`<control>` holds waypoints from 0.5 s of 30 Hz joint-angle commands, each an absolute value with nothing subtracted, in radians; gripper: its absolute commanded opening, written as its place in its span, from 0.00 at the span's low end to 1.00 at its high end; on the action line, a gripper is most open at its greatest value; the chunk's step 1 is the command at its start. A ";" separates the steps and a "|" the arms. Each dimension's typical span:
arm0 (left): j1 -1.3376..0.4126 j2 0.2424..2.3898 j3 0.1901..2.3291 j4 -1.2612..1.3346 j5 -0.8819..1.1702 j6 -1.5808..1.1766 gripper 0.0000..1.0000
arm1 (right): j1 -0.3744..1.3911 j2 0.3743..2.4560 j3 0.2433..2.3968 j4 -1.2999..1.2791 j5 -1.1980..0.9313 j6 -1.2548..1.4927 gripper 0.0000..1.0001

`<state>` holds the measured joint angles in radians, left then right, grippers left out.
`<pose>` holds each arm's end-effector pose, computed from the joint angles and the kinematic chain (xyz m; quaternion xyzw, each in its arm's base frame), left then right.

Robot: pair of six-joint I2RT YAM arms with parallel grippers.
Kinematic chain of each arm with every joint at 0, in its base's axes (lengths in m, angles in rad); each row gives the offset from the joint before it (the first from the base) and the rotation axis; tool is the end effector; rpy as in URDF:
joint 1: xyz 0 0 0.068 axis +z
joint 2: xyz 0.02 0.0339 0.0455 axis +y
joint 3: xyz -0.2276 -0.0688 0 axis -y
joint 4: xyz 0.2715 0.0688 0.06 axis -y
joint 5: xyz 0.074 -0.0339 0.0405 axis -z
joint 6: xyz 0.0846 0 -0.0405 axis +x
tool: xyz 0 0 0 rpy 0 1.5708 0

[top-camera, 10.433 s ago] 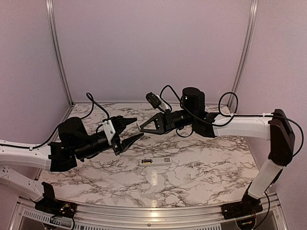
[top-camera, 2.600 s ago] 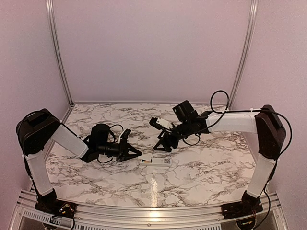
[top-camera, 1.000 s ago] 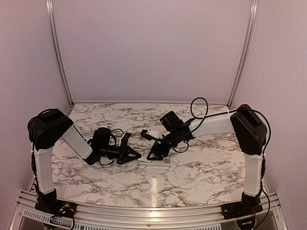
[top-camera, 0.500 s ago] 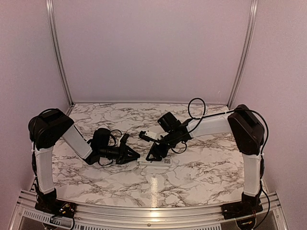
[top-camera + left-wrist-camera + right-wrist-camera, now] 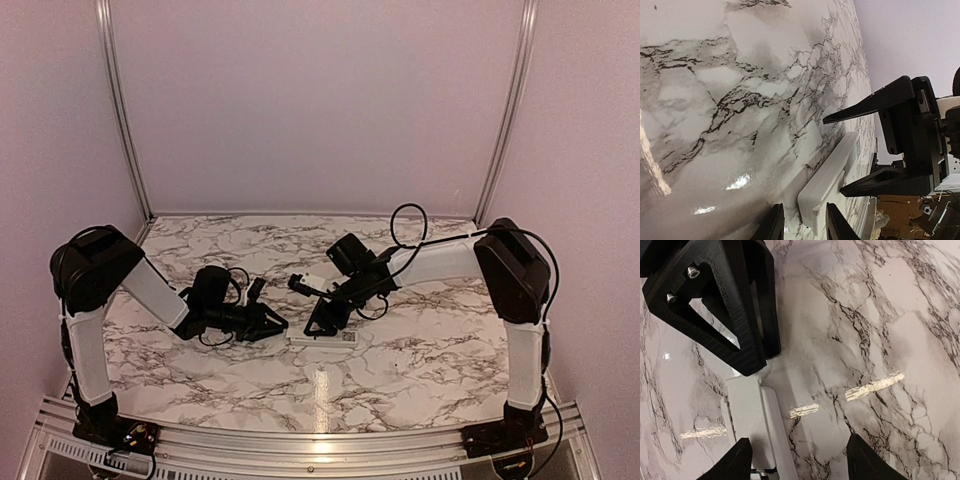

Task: Load the batteries into the remote control
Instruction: Load the battery cover onto the remote control without the battery cover.

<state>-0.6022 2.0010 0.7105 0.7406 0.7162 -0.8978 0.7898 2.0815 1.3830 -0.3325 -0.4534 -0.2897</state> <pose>0.2695 -0.2526 0.0040 0.0490 0.8335 -0.5357 0.1263 0.2939 0.3491 0.0547 -0.5341 0.7748 0.2742 0.1981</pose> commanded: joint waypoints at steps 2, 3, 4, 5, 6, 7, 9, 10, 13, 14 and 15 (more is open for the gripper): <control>-0.597 1.913 0.712 0.539 0.616 -0.741 0.27 | 0.804 2.121 1.408 -0.394 -0.400 -0.311 0.63; -0.597 1.907 0.710 0.531 0.618 -0.727 0.26 | 0.804 2.122 1.408 -0.395 -0.400 -0.311 0.62; -0.598 1.902 0.708 0.527 0.621 -0.722 0.25 | 0.805 2.122 1.408 -0.397 -0.400 -0.313 0.62; -0.600 1.900 0.706 0.525 0.627 -0.719 0.25 | 0.805 2.122 1.408 -0.398 -0.400 -0.313 0.62; -0.602 1.898 0.707 0.519 0.629 -0.716 0.24 | 0.805 2.121 1.409 -0.400 -0.400 -0.313 0.62; -0.605 1.896 0.711 0.513 0.629 -0.709 0.24 | 0.807 2.120 1.409 -0.400 -0.402 -0.314 0.62; -0.610 1.895 0.715 0.509 0.628 -0.703 0.24 | 0.808 2.118 1.407 -0.401 -0.401 -0.314 0.62; -0.612 1.896 0.721 0.507 0.628 -0.703 0.24 | 0.808 2.117 1.407 -0.402 -0.403 -0.315 0.61; -0.620 1.906 0.740 0.503 0.635 -0.701 0.21 | 0.810 2.116 1.408 -0.406 -0.405 -0.318 0.61; -0.624 1.907 0.743 0.503 0.635 -0.701 0.20 | 0.810 2.118 1.410 -0.408 -0.406 -0.319 0.61; -0.626 1.908 0.745 0.505 0.637 -0.702 0.20 | 0.811 2.117 1.410 -0.408 -0.406 -0.320 0.61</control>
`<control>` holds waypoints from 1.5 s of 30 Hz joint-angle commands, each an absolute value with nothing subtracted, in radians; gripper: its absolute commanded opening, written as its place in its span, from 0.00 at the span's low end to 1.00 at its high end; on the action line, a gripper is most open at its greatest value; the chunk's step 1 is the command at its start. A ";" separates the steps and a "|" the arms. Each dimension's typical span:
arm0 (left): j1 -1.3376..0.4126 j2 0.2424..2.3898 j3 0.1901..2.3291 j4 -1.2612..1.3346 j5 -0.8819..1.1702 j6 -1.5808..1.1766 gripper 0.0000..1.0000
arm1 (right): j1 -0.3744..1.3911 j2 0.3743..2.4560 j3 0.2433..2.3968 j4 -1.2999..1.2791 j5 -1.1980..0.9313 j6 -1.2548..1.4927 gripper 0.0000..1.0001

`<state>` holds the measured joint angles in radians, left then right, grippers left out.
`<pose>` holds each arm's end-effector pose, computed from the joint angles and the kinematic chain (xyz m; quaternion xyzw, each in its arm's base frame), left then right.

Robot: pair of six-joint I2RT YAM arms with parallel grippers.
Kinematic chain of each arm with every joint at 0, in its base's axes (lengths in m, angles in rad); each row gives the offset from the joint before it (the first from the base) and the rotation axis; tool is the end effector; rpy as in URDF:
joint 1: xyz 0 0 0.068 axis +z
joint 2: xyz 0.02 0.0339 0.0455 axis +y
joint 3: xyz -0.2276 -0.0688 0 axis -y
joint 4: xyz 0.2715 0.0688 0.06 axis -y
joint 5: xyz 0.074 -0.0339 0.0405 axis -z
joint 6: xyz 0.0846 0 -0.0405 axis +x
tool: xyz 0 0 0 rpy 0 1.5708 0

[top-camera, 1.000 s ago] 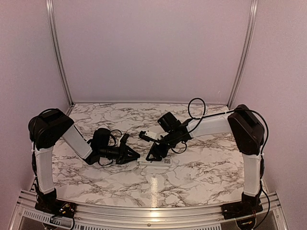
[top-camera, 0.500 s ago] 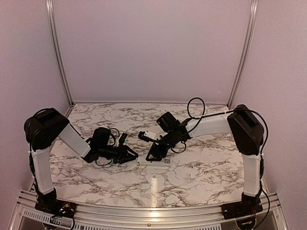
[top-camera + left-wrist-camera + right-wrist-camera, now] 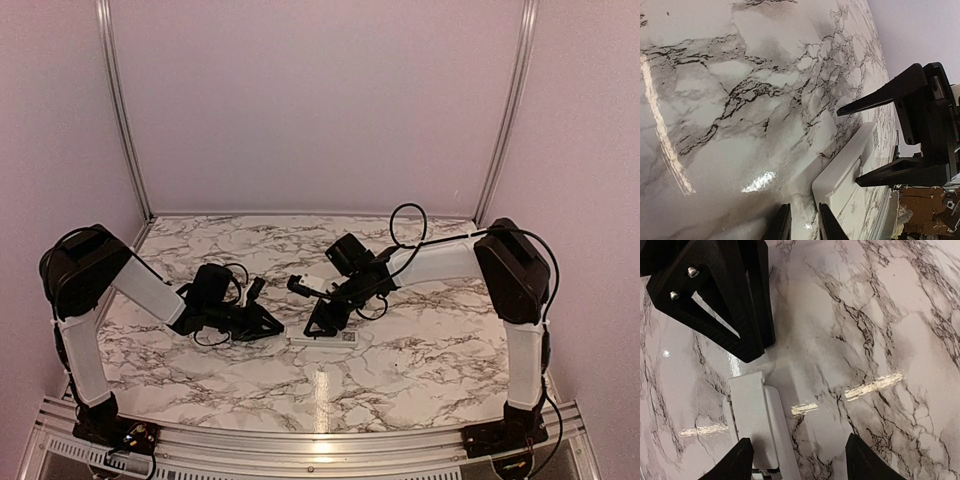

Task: Load the batteries into the remote control
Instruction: Load the battery cover onto the remote control without the battery cover, then press the battery cover on the remote control.

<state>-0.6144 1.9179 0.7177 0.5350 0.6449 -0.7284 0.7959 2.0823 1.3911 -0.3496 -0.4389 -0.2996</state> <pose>0.2674 -0.2509 0.0088 0.0898 0.8594 -0.4812 0.1476 0.2926 0.3502 0.0552 -0.5392 0.7744 0.2664 0.1962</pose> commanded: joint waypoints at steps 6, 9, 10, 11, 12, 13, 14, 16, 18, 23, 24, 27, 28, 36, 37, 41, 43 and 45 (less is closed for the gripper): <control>-0.632 1.922 0.758 0.547 0.664 -0.731 0.20 | 0.811 2.123 1.414 -0.413 -0.411 -0.324 0.61; -0.636 1.931 0.762 0.553 0.677 -0.735 0.18 | 0.811 2.126 1.414 -0.414 -0.413 -0.324 0.60; -0.638 1.931 0.763 0.551 0.678 -0.735 0.17 | 0.811 2.127 1.414 -0.414 -0.412 -0.324 0.60; -0.639 1.933 0.763 0.550 0.680 -0.736 0.15 | 0.811 2.127 1.415 -0.414 -0.412 -0.324 0.60; -0.641 1.934 0.764 0.549 0.681 -0.736 0.14 | 0.811 2.126 1.414 -0.414 -0.413 -0.324 0.60; -0.642 1.935 0.765 0.547 0.683 -0.736 0.12 | 0.811 2.127 1.414 -0.414 -0.413 -0.325 0.59; -0.644 1.937 0.765 0.543 0.684 -0.736 0.11 | 0.811 2.127 1.414 -0.415 -0.414 -0.325 0.59; -0.647 1.937 0.765 0.540 0.686 -0.736 0.09 | 0.811 2.129 1.415 -0.416 -0.415 -0.324 0.58; -0.652 1.936 0.764 0.529 0.687 -0.733 0.07 | 0.811 2.129 1.416 -0.417 -0.416 -0.325 0.58; -0.662 1.936 0.759 0.525 0.691 -0.737 0.04 | 0.811 2.130 1.415 -0.419 -0.415 -0.325 0.56; -0.664 1.935 0.757 0.528 0.693 -0.738 0.03 | 0.811 2.130 1.414 -0.419 -0.415 -0.324 0.56; -0.672 1.929 0.753 0.525 0.695 -0.739 0.01 | 0.811 2.131 1.416 -0.423 -0.416 -0.325 0.56; -0.672 1.927 0.751 0.524 0.697 -0.738 0.00 | 0.811 2.131 1.416 -0.425 -0.417 -0.325 0.56; -0.671 1.920 0.749 0.496 0.675 -0.733 0.08 | 0.811 2.139 1.414 -0.437 -0.410 -0.329 0.55; -0.672 1.921 0.753 0.487 0.667 -0.729 0.08 | 0.811 2.140 1.415 -0.440 -0.408 -0.330 0.55; -0.672 1.929 0.773 0.450 0.649 -0.713 0.08 | 0.812 2.149 1.414 -0.455 -0.393 -0.334 0.54; -0.672 1.933 0.776 0.445 0.646 -0.710 0.08 | 0.811 2.150 1.414 -0.459 -0.385 -0.336 0.54; -0.673 1.936 0.776 0.439 0.646 -0.706 0.07 | 0.811 2.153 1.414 -0.465 -0.382 -0.337 0.54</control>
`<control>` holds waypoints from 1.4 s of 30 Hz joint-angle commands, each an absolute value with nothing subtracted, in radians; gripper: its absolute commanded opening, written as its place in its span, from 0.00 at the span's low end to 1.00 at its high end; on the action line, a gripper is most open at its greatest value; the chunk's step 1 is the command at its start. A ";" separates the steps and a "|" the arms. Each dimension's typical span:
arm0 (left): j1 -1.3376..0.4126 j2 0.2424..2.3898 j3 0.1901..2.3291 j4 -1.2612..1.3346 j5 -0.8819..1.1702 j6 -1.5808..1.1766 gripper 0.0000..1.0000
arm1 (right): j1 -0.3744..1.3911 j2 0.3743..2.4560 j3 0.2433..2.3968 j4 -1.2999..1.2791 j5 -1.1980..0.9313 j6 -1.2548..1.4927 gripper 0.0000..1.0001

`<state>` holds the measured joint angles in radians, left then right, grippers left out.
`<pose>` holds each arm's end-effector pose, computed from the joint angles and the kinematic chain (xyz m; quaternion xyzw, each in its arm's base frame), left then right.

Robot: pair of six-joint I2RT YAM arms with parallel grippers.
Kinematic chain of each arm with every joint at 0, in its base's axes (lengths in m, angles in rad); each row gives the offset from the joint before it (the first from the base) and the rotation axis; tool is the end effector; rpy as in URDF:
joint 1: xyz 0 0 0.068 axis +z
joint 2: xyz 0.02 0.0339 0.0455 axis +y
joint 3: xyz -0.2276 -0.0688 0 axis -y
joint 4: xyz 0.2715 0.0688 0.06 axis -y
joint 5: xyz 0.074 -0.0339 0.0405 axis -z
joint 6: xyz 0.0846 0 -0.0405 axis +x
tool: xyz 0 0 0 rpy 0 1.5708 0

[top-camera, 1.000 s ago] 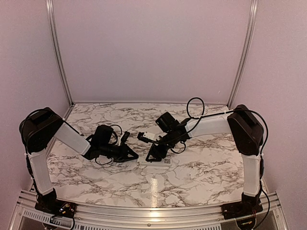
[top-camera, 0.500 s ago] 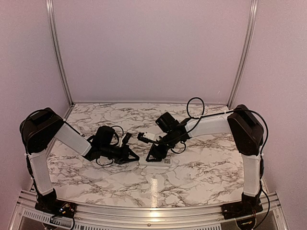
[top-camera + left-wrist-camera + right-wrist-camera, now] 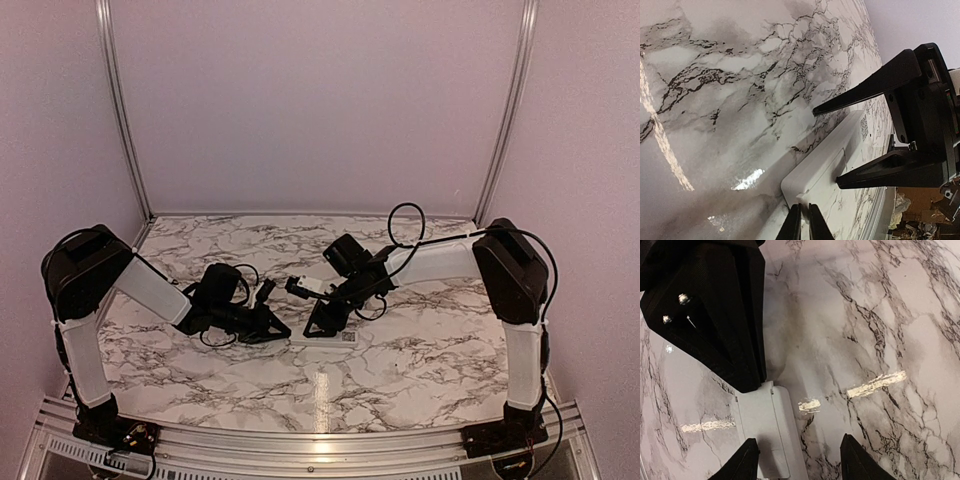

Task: Load the batteries into the remote control
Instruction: Press the battery cover on the remote control.

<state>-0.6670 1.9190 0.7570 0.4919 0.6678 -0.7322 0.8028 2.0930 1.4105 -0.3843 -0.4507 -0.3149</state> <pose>0.2588 -0.2705 0.0149 0.1149 0.8548 -0.4905 0.1246 0.2893 0.3526 0.0546 -0.5477 0.7708 0.2687 0.1836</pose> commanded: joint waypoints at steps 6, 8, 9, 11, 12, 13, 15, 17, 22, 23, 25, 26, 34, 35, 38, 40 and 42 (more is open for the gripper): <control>-0.676 1.936 0.777 0.428 0.645 -0.697 0.03 | 0.811 2.164 1.419 -0.480 -0.372 -0.340 0.53; -0.680 1.937 0.781 0.423 0.645 -0.694 0.02 | 0.811 2.163 1.414 -0.484 -0.367 -0.341 0.52; -0.681 1.939 0.783 0.421 0.645 -0.692 0.01 | 0.811 2.163 1.411 -0.484 -0.366 -0.342 0.52; -0.685 1.942 0.788 0.420 0.646 -0.692 0.00 | 0.812 2.164 1.406 -0.487 -0.361 -0.340 0.51; -0.687 1.943 0.790 0.418 0.648 -0.691 0.00 | 0.811 2.164 1.402 -0.486 -0.358 -0.341 0.51; -0.690 1.943 0.793 0.417 0.650 -0.691 0.00 | 0.812 2.164 1.398 -0.486 -0.357 -0.341 0.51; -0.695 1.948 0.798 0.414 0.652 -0.689 0.00 | 0.811 2.162 1.388 -0.485 -0.355 -0.341 0.50; -0.700 1.954 0.803 0.413 0.653 -0.691 0.00 | 0.811 2.159 1.379 -0.483 -0.351 -0.340 0.50; -0.714 1.966 0.816 0.404 0.651 -0.692 0.00 | 0.811 2.161 1.371 -0.484 -0.337 -0.341 0.50; -0.718 1.966 0.817 0.403 0.651 -0.692 0.00 | 0.811 2.161 1.370 -0.484 -0.336 -0.341 0.50; -0.724 1.970 0.821 0.400 0.647 -0.694 0.00 | 0.811 2.160 1.363 -0.482 -0.332 -0.341 0.50; -0.728 1.974 0.823 0.400 0.646 -0.696 0.00 | 0.811 2.159 1.359 -0.482 -0.331 -0.339 0.50; -0.747 1.992 0.834 0.399 0.642 -0.701 0.00 | 0.808 2.150 1.322 -0.468 -0.322 -0.334 0.49; -0.748 1.991 0.837 0.394 0.639 -0.699 0.00 | 0.807 2.147 1.319 -0.466 -0.322 -0.333 0.49; -0.750 1.990 0.843 0.382 0.638 -0.695 0.00 | 0.802 2.139 1.313 -0.458 -0.324 -0.329 0.49; -0.749 1.979 0.843 0.377 0.638 -0.689 0.00 | 0.797 2.130 1.315 -0.451 -0.327 -0.324 0.50; -0.740 1.950 0.837 0.372 0.629 -0.683 0.00 | 0.790 2.112 1.315 -0.438 -0.340 -0.316 0.52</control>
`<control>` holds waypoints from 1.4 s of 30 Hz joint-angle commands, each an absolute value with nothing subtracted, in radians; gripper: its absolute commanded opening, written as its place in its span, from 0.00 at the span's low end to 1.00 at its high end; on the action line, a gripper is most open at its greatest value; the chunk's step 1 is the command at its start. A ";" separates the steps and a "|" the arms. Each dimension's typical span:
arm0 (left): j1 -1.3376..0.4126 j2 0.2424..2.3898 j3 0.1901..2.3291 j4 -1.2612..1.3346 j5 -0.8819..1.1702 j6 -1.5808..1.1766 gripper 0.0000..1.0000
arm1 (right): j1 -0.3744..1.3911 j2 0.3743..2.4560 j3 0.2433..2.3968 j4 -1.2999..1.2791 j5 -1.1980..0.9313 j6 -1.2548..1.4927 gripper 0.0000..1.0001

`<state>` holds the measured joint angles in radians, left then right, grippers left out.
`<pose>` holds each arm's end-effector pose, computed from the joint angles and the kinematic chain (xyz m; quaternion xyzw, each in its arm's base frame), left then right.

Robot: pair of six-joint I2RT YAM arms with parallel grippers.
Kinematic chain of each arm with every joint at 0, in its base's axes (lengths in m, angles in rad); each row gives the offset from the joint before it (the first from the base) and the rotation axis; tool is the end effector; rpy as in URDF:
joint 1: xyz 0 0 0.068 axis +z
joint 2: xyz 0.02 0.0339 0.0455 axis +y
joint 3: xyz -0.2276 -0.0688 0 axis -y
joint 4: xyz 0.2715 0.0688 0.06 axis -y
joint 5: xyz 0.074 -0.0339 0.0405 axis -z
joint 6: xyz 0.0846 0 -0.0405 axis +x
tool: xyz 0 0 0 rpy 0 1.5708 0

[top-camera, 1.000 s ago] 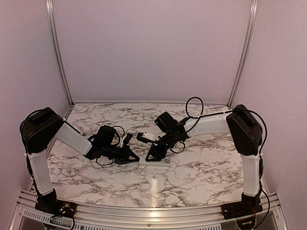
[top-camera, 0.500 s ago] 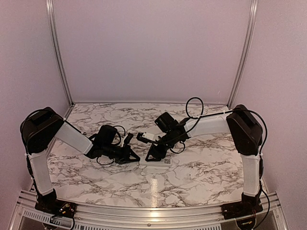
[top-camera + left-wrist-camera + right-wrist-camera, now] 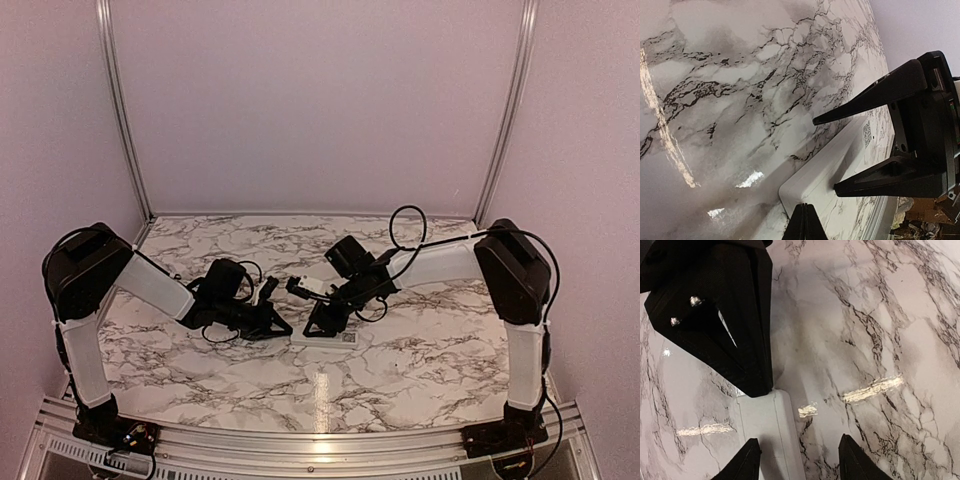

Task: Load the batteries into the remote control
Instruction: Press the battery cover on the remote control, then adjust the remote control at the center of the board.

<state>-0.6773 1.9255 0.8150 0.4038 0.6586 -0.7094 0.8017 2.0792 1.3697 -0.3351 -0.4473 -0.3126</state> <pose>0.2641 -0.2788 0.0188 0.1216 0.8614 -0.4791 0.1171 0.2876 0.3498 0.0510 -0.5468 0.7686 0.2692 0.1942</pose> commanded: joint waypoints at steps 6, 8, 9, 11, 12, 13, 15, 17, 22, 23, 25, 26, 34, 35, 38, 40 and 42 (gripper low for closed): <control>-0.701 1.871 0.844 0.346 0.627 -0.672 0.03 | 0.752 2.021 1.315 -0.377 -0.392 -0.279 0.57; -0.692 1.854 0.849 0.338 0.631 -0.669 0.05 | 0.744 1.985 1.316 -0.354 -0.410 -0.266 0.59; -0.686 1.841 0.850 0.338 0.630 -0.670 0.06 | 0.742 1.967 1.321 -0.348 -0.419 -0.261 0.59; -0.672 1.814 0.847 0.336 0.626 -0.670 0.10 | 0.737 1.938 1.330 -0.339 -0.431 -0.250 0.60; -0.664 1.799 0.845 0.336 0.626 -0.668 0.12 | 0.734 1.923 1.333 -0.337 -0.431 -0.241 0.62; -0.653 1.783 0.842 0.335 0.620 -0.664 0.14 | 0.731 1.910 1.334 -0.335 -0.429 -0.233 0.63; -0.637 1.756 0.839 0.317 0.600 -0.646 0.19 | 0.722 1.882 1.333 -0.338 -0.436 -0.216 0.63; -0.632 1.749 0.847 0.284 0.584 -0.617 0.24 | 0.715 1.850 1.322 -0.343 -0.450 -0.203 0.64; -0.629 1.770 0.888 0.248 0.578 -0.573 0.32 | 0.717 1.765 1.223 -0.348 -0.525 -0.177 0.64; -0.629 1.778 0.896 0.250 0.586 -0.569 0.33 | 0.721 1.750 1.199 -0.349 -0.536 -0.171 0.64; -0.630 1.791 0.910 0.262 0.612 -0.552 0.37 | 0.732 1.726 1.158 -0.357 -0.544 -0.167 0.64; -0.630 1.794 0.916 0.264 0.622 -0.538 0.40 | 0.735 1.717 1.139 -0.361 -0.543 -0.166 0.64; -0.630 1.847 0.981 0.168 0.559 -0.478 0.42 | 0.750 1.689 0.994 -0.329 -0.594 -0.123 0.58; -0.630 1.858 0.974 0.192 0.571 -0.488 0.42 | 0.753 1.690 0.979 -0.324 -0.598 -0.117 0.58; -0.632 1.890 0.975 0.216 0.585 -0.496 0.41 | 0.759 1.701 0.940 -0.299 -0.607 -0.105 0.57; -0.633 1.908 0.982 0.227 0.599 -0.501 0.40 | 0.759 1.719 0.926 -0.282 -0.597 -0.101 0.57; -0.636 1.919 0.985 0.237 0.606 -0.509 0.39 | 0.756 1.748 0.933 -0.274 -0.582 -0.097 0.57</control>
<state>-0.6312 1.8858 0.9676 0.2207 0.5842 -0.5079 0.7506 1.7111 0.9287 -0.3214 -0.5858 -0.1215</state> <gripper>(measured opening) 0.399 0.571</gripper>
